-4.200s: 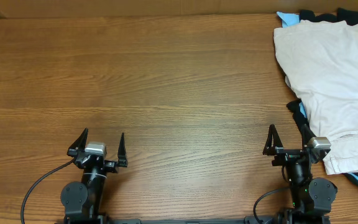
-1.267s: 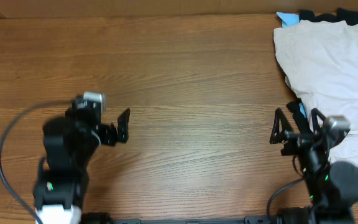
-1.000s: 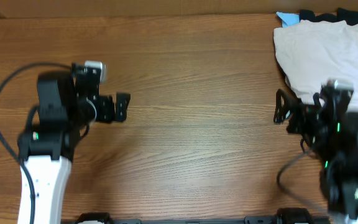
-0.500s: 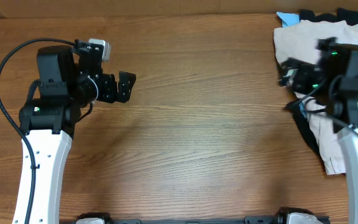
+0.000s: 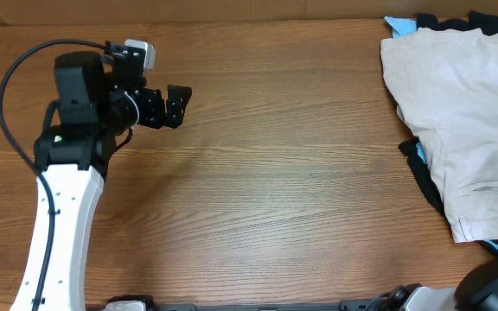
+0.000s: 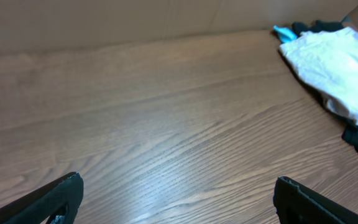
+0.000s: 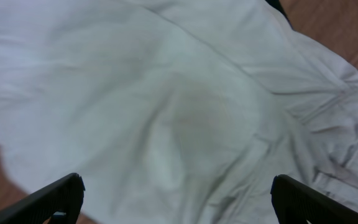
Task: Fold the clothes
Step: 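Reach the right gripper into the clothes pile and grasp the beige shorts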
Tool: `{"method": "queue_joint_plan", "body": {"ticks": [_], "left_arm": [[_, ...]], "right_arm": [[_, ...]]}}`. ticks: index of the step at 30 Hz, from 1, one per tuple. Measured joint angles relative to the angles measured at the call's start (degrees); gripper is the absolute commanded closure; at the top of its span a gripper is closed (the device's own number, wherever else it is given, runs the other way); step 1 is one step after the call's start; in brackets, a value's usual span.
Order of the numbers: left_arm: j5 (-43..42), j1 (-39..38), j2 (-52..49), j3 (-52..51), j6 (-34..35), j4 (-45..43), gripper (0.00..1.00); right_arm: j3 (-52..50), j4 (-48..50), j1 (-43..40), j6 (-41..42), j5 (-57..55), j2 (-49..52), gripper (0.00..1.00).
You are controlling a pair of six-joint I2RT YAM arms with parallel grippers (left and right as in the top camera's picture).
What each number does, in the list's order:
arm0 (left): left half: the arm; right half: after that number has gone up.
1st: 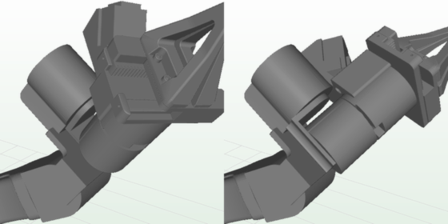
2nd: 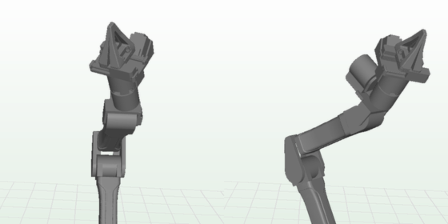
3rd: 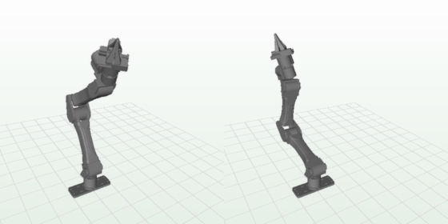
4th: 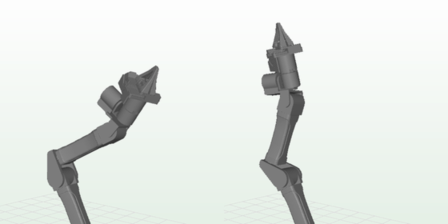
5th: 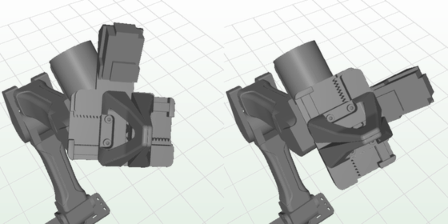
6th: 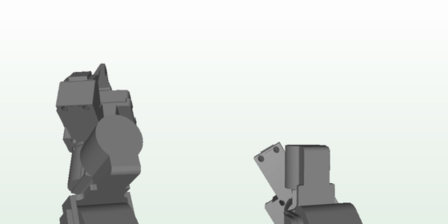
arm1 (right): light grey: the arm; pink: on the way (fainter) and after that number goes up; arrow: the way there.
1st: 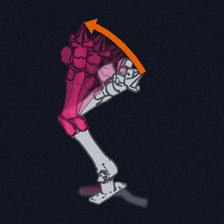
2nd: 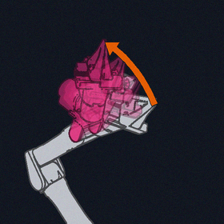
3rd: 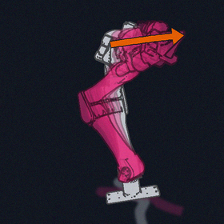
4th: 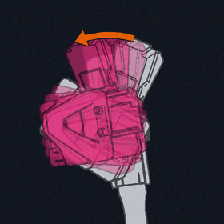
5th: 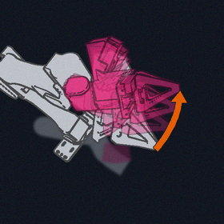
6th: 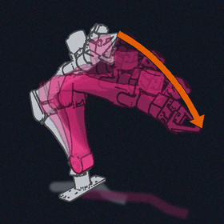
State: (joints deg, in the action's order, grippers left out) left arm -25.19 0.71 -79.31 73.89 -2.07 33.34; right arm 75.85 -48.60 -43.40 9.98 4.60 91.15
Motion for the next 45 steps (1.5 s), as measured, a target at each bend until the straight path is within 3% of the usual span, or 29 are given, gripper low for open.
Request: {"method": "queue_joint_plan", "body": {"ticks": [8,21,24,29,35,43,45], "left_arm": [[-0.2,0.0,-5.2,0.0,0.0,0.0,0.00],[0.1,0.0,-7.6,0.0,0.0,-1.0,0.00],[0.6,0.0,-7.6,0.0,0.0,-1.6,0.00],[0.8,0.0,-7.6,0.0,0.0,-2.1,0.00],[1.2,0.0,-7.6,0.0,0.0,-2.5,0.00],[1.4,0.0,-7.6,0.0,0.0,-2.6,0.05],[1.4,0.0,-7.6,0.0,0.0,-2.6,0.09]], "right_arm": [[0.0,1.8,-5.5,-3.0,-0.4,9.0,0.04],[0.0,7.2,-6.5,-3.8,-0.5,12.9,0.04],[0.0,7.9,-6.5,-4.1,-0.5,13.9,0.13],[0.0,8.1,-6.5,-4.1,-0.5,14.5,0.35],[0.0,7.8,-6.5,-4.0,-0.5,14.5,0.47],[0.0,7.8,-6.6,-4.0,-0.9,15.0,0.95],[0.0,7.5,-6.8,-4.2,-0.9,15.2,0.96]]}}
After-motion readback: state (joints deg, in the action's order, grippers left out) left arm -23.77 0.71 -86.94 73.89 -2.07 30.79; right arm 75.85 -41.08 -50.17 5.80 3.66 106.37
